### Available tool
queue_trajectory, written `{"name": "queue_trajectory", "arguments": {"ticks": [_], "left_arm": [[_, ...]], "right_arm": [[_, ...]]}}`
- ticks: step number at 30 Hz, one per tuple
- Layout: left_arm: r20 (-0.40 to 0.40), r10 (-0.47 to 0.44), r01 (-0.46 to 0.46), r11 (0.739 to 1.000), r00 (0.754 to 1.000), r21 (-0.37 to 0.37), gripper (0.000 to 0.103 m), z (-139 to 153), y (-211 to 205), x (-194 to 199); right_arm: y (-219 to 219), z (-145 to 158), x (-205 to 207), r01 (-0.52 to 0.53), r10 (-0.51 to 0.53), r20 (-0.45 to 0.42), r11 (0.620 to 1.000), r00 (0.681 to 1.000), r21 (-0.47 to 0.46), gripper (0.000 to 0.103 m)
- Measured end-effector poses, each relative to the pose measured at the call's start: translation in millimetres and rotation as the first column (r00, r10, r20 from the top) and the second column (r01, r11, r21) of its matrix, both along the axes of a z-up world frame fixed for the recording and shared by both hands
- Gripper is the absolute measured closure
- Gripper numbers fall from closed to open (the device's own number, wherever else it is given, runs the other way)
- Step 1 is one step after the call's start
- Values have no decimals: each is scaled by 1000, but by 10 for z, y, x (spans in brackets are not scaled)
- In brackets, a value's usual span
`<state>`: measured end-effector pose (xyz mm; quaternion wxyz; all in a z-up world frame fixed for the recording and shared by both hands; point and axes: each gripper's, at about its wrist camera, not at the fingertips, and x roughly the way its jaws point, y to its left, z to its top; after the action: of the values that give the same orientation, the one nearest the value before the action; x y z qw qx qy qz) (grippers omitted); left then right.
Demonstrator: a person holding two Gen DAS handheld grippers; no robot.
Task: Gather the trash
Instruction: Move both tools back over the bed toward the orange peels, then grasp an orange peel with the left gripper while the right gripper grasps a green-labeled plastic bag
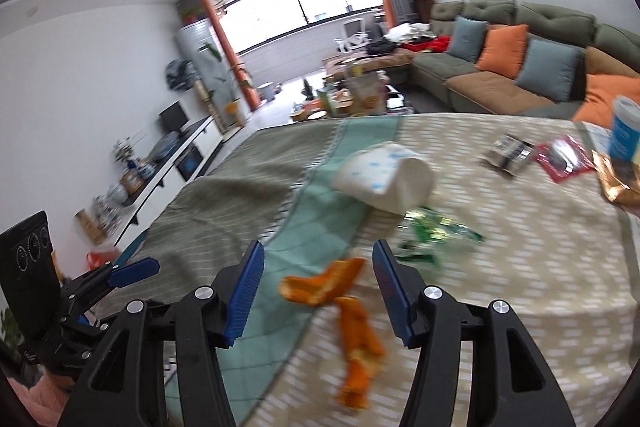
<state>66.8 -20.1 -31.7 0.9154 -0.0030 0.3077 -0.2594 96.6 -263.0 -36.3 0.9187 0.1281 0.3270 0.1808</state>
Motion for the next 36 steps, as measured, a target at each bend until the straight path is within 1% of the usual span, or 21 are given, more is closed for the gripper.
{"name": "queue_trajectory", "arguments": {"ticks": [6, 11, 13, 19, 22, 25, 27, 29, 33, 35, 36], "left_arm": [[-21, -54, 54, 999, 998, 7, 24, -36, -301, 105], [-51, -81, 82, 997, 995, 13, 26, -72, -472, 198], [-66, -89, 90, 996, 994, 18, 26, -93, -532, 246], [-105, -108, 111, 993, 989, 32, 31, -156, -681, 358], [-131, -112, 118, 992, 985, 34, 36, -191, -742, 429], [-158, -120, 127, 991, 980, 33, 43, -215, -805, 515], [-170, -121, 129, 991, 978, 37, 44, -231, -835, 553], [-185, -124, 133, 990, 975, 38, 51, -251, -872, 592], [-210, -136, 148, 988, 968, 42, 57, -284, -924, 640], [-219, -146, 158, 987, 965, 38, 62, -294, -947, 659], [-221, -149, 161, 986, 964, 38, 64, -298, -960, 665]], "right_arm": [[-217, -74, 30, 58, -58, -18, 998, 998, 8, 45], [-363, -184, 98, 97, -95, -57, 995, 994, 29, 45], [-406, -235, 110, 104, -101, -71, 994, 992, 35, 44], [-475, -346, 177, 112, -107, -100, 992, 989, 55, 44], [-486, -365, 213, 112, -104, -109, 991, 989, 72, 44], [-513, -380, 259, 114, -103, -117, 989, 988, 91, 44], [-514, -383, 282, 114, -103, -119, 989, 987, 92, 44], [-502, -382, 295, 110, -97, -127, 989, 987, 97, 47], [-512, -404, 326, 109, -93, -141, 988, 986, 111, 56], [-527, -407, 330, 114, -96, -144, 986, 985, 119, 58], [-535, -410, 329, 114, -95, -144, 985, 985, 127, 61]]}}
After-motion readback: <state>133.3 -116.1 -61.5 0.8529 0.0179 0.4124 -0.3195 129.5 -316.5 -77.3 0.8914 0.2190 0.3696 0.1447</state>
